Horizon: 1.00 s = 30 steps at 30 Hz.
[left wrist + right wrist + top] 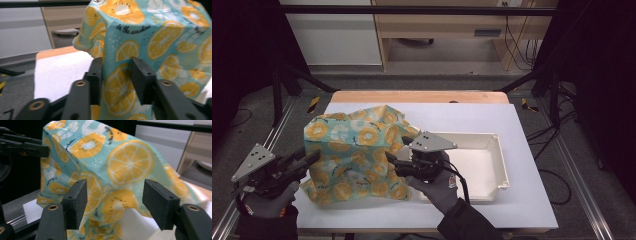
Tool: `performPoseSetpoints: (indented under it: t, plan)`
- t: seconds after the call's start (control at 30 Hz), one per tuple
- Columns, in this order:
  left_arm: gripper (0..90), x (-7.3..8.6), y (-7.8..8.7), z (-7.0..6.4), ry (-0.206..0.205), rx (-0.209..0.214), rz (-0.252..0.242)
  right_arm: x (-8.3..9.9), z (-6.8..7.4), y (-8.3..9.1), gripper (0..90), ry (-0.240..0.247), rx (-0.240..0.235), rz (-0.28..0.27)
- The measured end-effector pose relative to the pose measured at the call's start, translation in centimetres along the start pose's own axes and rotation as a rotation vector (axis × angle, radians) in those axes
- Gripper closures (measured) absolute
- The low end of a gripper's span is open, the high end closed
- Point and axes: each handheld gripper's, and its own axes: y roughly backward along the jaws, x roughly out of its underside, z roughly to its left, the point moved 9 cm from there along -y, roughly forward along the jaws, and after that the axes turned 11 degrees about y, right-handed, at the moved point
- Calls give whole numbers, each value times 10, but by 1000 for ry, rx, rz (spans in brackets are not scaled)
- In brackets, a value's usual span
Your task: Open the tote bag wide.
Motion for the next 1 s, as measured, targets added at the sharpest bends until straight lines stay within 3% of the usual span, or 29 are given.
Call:
performPoseSetpoints:
  t: [0.2,0.37,0.5,0.77,1.0]
  plan:
    - [785,1,3,3,33,0,1,-3,10,-13,457,11,-6,23]
    - [886,2,5,4,26,-9,-2,-3,14,-18,730,25,6,45]
    - [899,3,6,3,26,2,7,-4,19,-16,899,39,-15,47]
    - [899,5,15,0,25,17,9,-5,29,-8,900,42,-100,35]
    - [899,21,12,2,16,18,64,5,39,-12,900,45,-143,69]
